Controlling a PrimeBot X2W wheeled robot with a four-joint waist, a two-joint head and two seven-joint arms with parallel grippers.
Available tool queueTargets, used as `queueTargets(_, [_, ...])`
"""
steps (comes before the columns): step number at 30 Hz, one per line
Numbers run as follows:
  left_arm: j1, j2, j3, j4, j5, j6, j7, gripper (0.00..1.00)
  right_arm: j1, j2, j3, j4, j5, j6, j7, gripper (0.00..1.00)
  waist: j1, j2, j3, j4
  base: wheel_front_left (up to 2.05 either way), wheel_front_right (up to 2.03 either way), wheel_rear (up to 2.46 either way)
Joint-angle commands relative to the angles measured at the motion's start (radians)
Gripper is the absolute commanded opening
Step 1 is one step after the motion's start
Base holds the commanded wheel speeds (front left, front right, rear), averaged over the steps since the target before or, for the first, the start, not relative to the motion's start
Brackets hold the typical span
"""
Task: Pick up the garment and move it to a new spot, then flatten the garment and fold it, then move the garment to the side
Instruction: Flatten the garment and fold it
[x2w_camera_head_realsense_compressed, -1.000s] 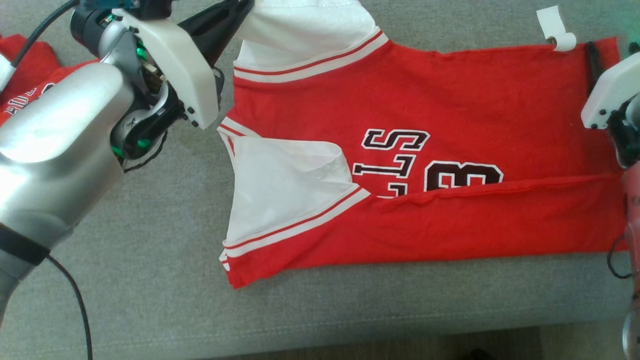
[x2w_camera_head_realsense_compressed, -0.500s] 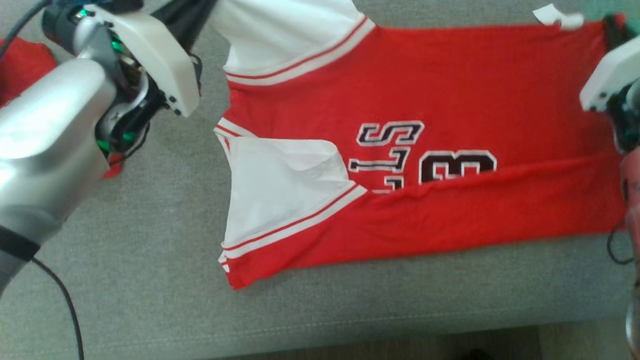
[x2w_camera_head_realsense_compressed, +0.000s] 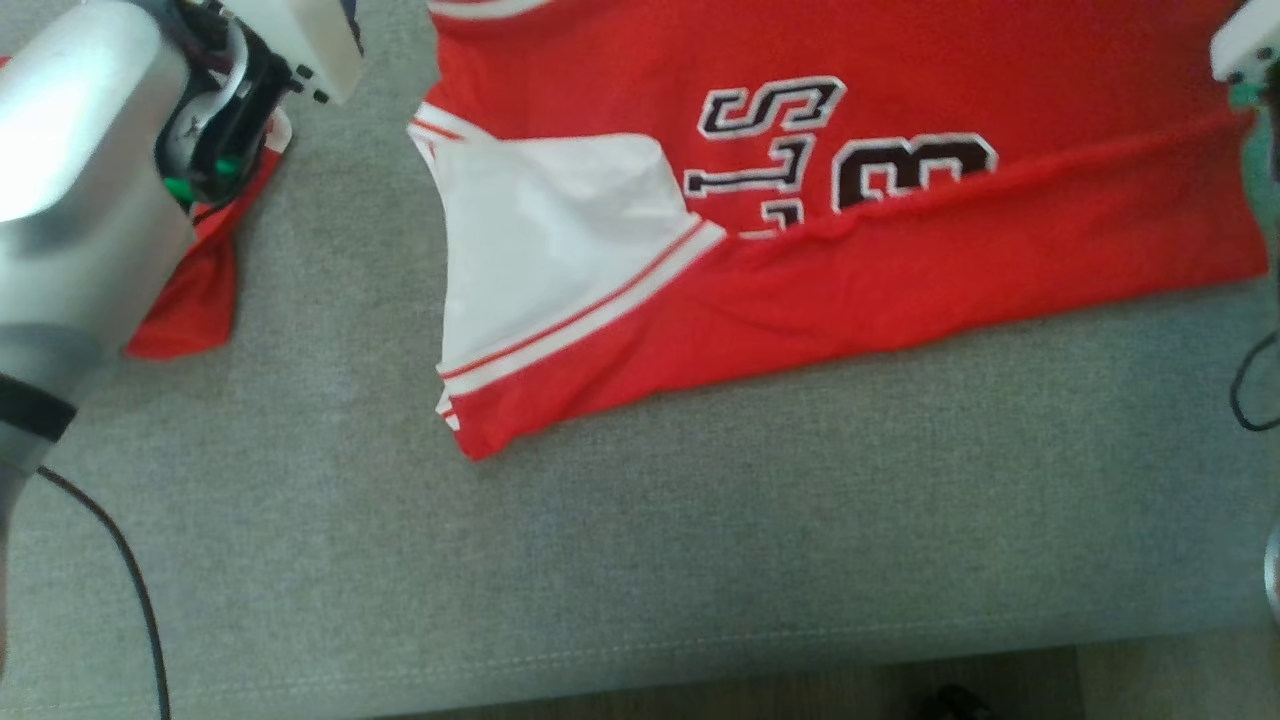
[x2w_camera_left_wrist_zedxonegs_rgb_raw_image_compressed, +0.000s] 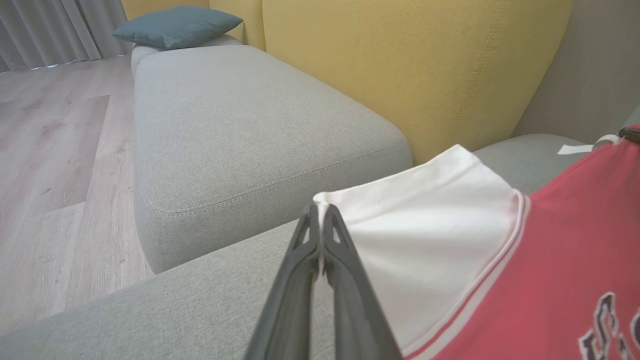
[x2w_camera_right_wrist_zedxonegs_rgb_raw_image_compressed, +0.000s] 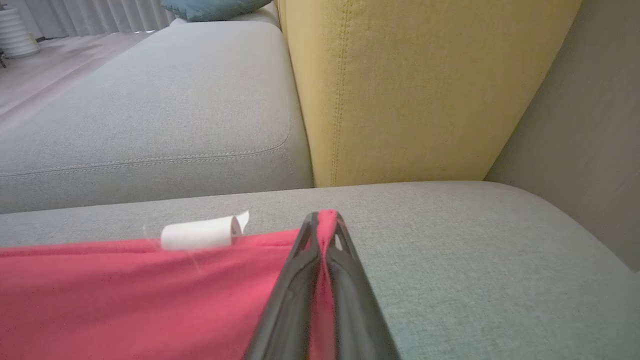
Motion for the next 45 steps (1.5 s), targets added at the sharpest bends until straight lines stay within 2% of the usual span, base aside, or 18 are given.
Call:
queueTargets(1, [-0.059,0.026,0.050,0.000,0.011,0.001,-0.011,0.00,-0.023,0.008,0.009,-0.013,0.003,0.006,-0.008,0.00,-0.0001,0.0000,0.000,0.001,0.00,0.00,0.00])
queueTargets(7, [-0.027,0.001,0.043,0.027,0.018,-0.031,-0.028,0.00,-0.005,0.001,0.048,0.046,0.024,0.006,-0.028,0.00,-0.0001,0.0000,-0.024,0.006,0.00,0.00,0.00])
queueTargets(12, [0.038,0.025,0.038,-0.022,0.013,-0.047,-0.034,0.00,0.045,-0.021,0.102,0.077,0.070,0.006,-0.008,0.00,-0.0001,0.0000,-0.064,0.012,0.00,0.00,0.00])
queueTargets(15, [0.086,0.051,0.024,-0.082,0.015,-0.042,-0.034,0.00,0.081,-0.043,0.139,0.086,0.106,0.006,0.022,0.00,-0.0001,0.0000,-0.094,0.021,0.00,0.00,0.00])
queueTargets(22, [0.215,0.136,-0.027,-0.311,0.011,0.015,0.018,0.00,0.167,-0.100,0.213,0.063,0.197,0.006,0.084,0.00,-0.0001,0.0000,-0.158,0.042,0.00,0.00,0.00])
queueTargets(23, [0.215,0.136,-0.027,-0.311,0.011,0.015,0.018,0.00,0.167,-0.100,0.213,0.063,0.197,0.006,0.084,0.00,-0.0001,0.0000,-0.158,0.042,0.00,0.00,0.00])
queueTargets(25, [0.256,0.168,-0.050,-0.389,0.013,0.037,0.045,0.00,0.192,-0.117,0.236,0.054,0.218,0.006,0.115,0.00,-0.0001,0.0000,-0.173,0.047,0.00,0.00,0.00])
queueTargets(26, [0.293,0.198,-0.071,-0.464,0.014,0.062,0.070,0.00,0.215,-0.135,0.257,0.041,0.240,0.006,0.146,0.00,-0.0001,0.0000,-0.186,0.051,0.00,0.00,0.00])
queueTargets(31, [0.367,0.246,-0.108,-0.611,0.018,0.115,0.121,0.00,0.272,-0.182,0.303,-0.002,0.287,0.006,0.228,0.00,-0.0001,0.0000,-0.215,0.060,0.00,0.00,0.00])
queueTargets(38, [0.443,0.265,-0.135,-0.700,0.015,0.151,0.173,0.00,0.351,-0.234,0.352,-0.084,0.332,0.006,0.352,0.00,-0.0001,0.0000,-0.246,0.054,0.00,0.00,0.00])
queueTargets(45, [0.481,0.238,-0.149,-0.671,0.039,0.156,0.191,0.00,0.416,-0.256,0.370,-0.166,0.351,0.006,0.462,0.00,-0.0001,0.0000,-0.247,0.043,0.00,0.00,0.00])
